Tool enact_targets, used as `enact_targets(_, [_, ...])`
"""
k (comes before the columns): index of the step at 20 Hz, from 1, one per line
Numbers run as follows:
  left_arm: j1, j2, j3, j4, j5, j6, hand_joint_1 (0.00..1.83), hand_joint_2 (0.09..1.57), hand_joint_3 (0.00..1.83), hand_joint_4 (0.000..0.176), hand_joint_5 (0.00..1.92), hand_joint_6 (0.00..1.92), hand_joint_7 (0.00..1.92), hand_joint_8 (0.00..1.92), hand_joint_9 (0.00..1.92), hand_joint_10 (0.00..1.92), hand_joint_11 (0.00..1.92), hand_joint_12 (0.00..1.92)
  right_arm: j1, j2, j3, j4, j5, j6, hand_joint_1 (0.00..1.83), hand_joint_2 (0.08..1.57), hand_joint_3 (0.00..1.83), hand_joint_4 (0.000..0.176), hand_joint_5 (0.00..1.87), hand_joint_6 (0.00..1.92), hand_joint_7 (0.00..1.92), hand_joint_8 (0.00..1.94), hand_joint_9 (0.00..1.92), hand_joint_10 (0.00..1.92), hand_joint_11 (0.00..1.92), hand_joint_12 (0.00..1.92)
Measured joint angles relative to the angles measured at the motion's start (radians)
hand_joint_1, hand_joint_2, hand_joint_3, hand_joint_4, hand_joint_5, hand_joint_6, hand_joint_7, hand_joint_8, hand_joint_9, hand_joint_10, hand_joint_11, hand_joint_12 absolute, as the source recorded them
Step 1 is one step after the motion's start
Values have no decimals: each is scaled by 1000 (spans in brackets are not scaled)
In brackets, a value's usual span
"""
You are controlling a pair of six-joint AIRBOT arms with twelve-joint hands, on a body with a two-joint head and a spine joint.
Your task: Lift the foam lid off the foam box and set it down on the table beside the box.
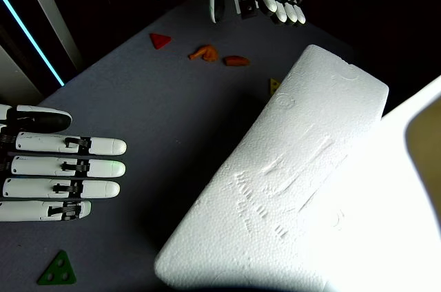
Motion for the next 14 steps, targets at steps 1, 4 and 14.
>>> enact_targets(1, [0, 0, 0, 6, 8, -1, 213, 1389, 2, 0, 155, 16, 57, 3, 32, 9, 0, 433, 0, 0, 2, -1, -3, 0, 568, 1409, 3, 0, 3, 4, 0, 0, 0, 0, 0, 797])
enact_targets(4, [1, 0, 0, 11, 18, -5, 174, 1401, 3, 0, 127, 1, 32, 0, 23, 3, 0, 480, 0, 0, 3, 3, -10, 0, 566, 1407, 0, 0, 0, 0, 0, 0, 0, 0, 0, 536])
enact_targets(14, [8, -2, 13, -82, -26, 33, 275, 1346, 0, 0, 0, 0, 0, 0, 0, 0, 0, 0, 8, -6, 15, 71, 14, -39, 598, 1359, 0, 0, 0, 0, 0, 0, 0, 0, 0, 1116])
